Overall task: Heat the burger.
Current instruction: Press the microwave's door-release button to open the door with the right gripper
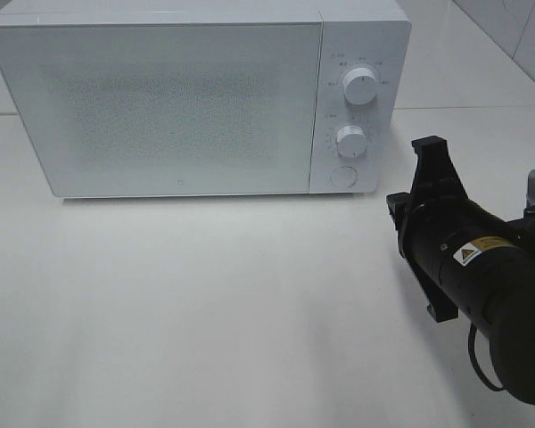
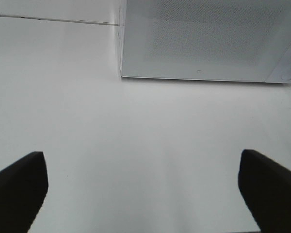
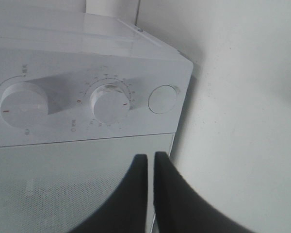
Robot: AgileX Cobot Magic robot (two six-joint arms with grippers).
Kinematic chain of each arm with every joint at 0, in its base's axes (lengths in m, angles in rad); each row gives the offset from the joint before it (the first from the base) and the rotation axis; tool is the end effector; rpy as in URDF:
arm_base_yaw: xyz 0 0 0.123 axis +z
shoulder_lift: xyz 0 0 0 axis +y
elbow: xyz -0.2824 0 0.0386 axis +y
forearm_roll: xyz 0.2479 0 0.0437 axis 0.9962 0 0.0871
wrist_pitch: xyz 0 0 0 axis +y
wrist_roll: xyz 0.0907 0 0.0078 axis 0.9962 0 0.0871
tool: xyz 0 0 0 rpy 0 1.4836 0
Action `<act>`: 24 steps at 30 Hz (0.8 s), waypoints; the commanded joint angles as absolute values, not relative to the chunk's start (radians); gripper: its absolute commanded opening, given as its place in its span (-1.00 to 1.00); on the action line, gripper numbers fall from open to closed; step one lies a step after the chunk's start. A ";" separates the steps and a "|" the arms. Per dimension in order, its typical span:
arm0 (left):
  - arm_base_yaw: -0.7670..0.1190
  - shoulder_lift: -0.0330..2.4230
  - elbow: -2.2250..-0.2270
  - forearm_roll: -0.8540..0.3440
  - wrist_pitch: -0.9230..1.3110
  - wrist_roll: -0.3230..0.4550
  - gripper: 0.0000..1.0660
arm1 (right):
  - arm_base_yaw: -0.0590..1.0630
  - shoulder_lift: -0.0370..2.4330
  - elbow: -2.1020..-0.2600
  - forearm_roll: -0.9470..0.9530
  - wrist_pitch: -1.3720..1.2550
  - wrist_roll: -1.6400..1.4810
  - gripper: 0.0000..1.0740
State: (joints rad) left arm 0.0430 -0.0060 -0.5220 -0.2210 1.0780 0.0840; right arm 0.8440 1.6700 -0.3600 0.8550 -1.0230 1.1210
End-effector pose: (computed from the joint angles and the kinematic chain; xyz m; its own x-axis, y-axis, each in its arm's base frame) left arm -0.0095 -0.0180 0.2834 -0.4396 -0.0404 -0.8973 0.1218 0.9871 -0.1041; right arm 0.2010 0.1379 0.1446 -0.1536 0.9738 -0.1678 0.2742 0.2052 0.9395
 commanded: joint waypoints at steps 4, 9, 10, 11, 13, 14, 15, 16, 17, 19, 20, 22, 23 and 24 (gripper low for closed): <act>0.046 -0.030 -0.517 -0.221 1.068 0.085 0.87 | 0.846 1.669 -0.362 0.847 -1.002 1.213 -1.00; 0.046 -0.030 -0.517 -0.221 1.068 0.085 0.87 | 0.840 1.669 -0.362 0.850 -1.005 1.214 -1.00; 0.046 -0.030 -0.517 -0.221 1.068 0.085 0.87 | 0.840 1.669 -0.363 0.870 -1.009 1.215 -1.00; 0.046 -0.030 -0.517 -0.221 1.068 0.085 0.87 | 0.840 1.669 -0.363 0.870 -1.009 1.215 -1.00; 0.046 -0.030 -0.517 -0.221 1.068 0.085 0.87 | 0.840 1.670 -0.363 0.878 -1.009 1.215 -1.00; 0.046 -0.030 -0.517 -0.221 1.068 0.085 0.87 | 0.840 1.684 -0.366 0.881 -1.016 1.215 -1.00; 0.046 -0.030 -0.517 -0.221 1.068 0.085 0.87 | 0.840 1.715 -0.380 0.877 -1.015 1.221 -1.00; 0.046 -0.030 -0.517 -0.221 1.068 0.085 0.87 | 0.840 1.715 -0.380 0.877 -1.015 1.221 -1.00; 0.046 -0.030 -0.517 -0.221 1.068 0.085 0.87 | 0.840 1.730 -0.386 0.873 -1.015 1.232 -1.00; 0.046 -0.030 -0.517 -0.221 1.068 0.085 0.87 | 0.840 1.755 -0.402 0.867 -1.016 1.258 -1.00; 0.046 -0.030 -0.517 -0.221 1.068 0.085 0.87 | 0.840 1.773 -0.420 0.867 -1.016 1.272 -1.00; 0.046 -0.030 -0.517 -0.221 1.068 0.085 0.87 | 0.840 1.783 -0.429 0.867 -1.016 1.274 -1.00; 0.046 -0.030 -0.517 -0.221 1.068 0.085 0.87 | 0.840 1.799 -0.449 0.867 -1.015 1.276 -1.00; 0.046 -0.030 -0.517 -0.221 1.068 0.085 0.87 | 0.840 1.799 -0.449 0.867 -1.015 1.276 -1.00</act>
State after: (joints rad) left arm 0.0430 -0.0060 -0.5220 -0.2210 1.0780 0.0840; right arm 0.8430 1.7980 -0.4390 0.8800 -1.0110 1.2650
